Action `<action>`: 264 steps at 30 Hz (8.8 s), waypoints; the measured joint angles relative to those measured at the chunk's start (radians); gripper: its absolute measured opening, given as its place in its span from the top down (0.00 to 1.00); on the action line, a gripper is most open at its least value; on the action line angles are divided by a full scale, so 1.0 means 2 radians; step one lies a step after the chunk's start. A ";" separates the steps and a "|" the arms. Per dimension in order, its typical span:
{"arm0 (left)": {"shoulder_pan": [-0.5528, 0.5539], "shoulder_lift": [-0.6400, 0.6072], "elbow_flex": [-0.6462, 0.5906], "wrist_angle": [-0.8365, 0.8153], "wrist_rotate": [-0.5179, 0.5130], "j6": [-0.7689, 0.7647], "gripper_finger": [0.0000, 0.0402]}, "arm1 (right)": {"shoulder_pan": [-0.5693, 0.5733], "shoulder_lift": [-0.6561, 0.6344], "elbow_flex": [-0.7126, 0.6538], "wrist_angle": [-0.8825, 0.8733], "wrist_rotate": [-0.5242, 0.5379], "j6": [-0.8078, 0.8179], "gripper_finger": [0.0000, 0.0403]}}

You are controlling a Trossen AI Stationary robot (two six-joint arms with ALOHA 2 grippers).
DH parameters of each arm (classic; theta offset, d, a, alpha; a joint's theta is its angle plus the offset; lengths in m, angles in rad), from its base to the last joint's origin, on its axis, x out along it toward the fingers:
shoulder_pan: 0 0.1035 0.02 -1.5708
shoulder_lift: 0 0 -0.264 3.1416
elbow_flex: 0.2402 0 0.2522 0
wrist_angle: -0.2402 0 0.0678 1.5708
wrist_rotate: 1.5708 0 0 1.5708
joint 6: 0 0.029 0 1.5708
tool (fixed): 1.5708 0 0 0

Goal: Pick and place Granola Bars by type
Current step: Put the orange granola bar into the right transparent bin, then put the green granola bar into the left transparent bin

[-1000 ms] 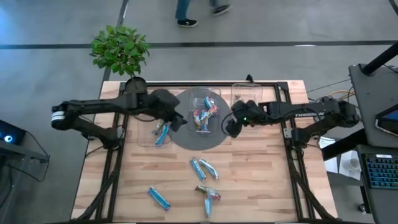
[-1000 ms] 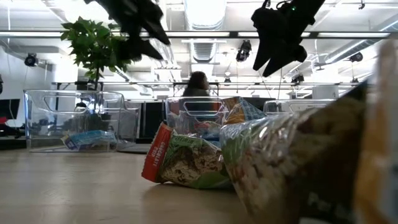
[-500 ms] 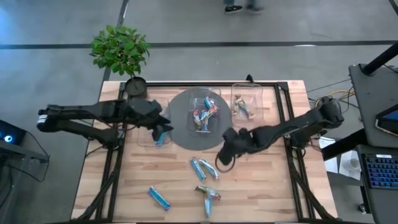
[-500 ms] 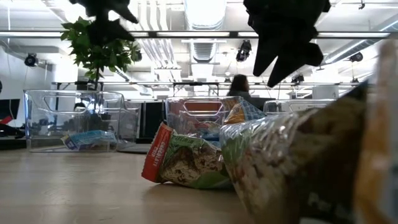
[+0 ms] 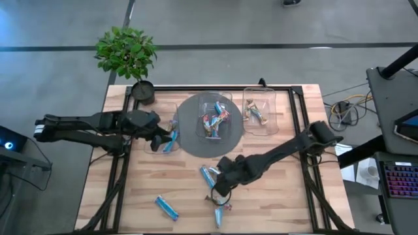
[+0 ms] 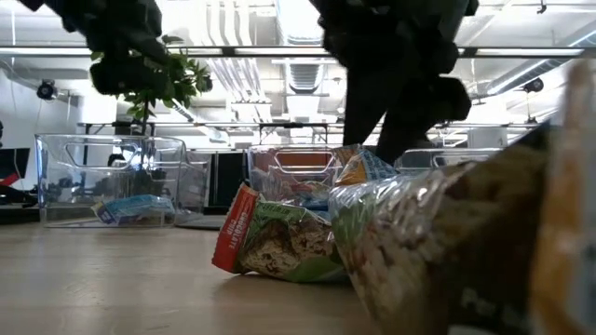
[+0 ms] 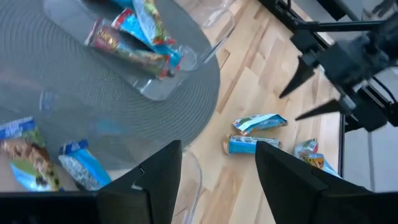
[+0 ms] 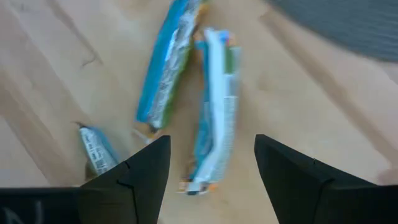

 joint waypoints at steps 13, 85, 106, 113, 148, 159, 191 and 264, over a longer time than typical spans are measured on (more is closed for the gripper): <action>0.000 -0.042 -0.041 0.007 0.000 -0.039 0.53 | 0.000 0.103 0.048 -0.029 -0.021 0.021 0.45; -0.079 0.311 0.026 0.234 0.159 0.391 0.53 | -0.055 -0.269 -0.103 -0.108 0.089 0.003 0.53; -0.090 0.514 0.136 0.227 0.120 0.550 0.53 | 0.009 -0.151 -0.046 -0.101 0.088 0.108 0.53; -0.090 0.552 0.153 0.171 0.120 0.570 0.53 | 0.015 -0.148 -0.047 -0.104 0.095 0.113 0.53; -0.087 0.476 0.195 0.261 0.086 0.460 0.84 | 0.047 -0.147 -0.066 0.005 0.050 0.091 0.43; -0.087 0.475 0.195 0.266 0.062 0.490 0.84 | 0.038 -0.149 -0.066 0.049 0.031 0.102 0.24; -0.094 0.475 0.211 0.270 0.066 0.467 0.83 | -0.014 -0.145 -0.074 0.049 -0.030 0.049 0.75; -0.350 0.073 -0.099 0.024 0.051 0.139 0.58 | -0.057 -0.166 -0.057 -0.065 0.046 -0.072 0.27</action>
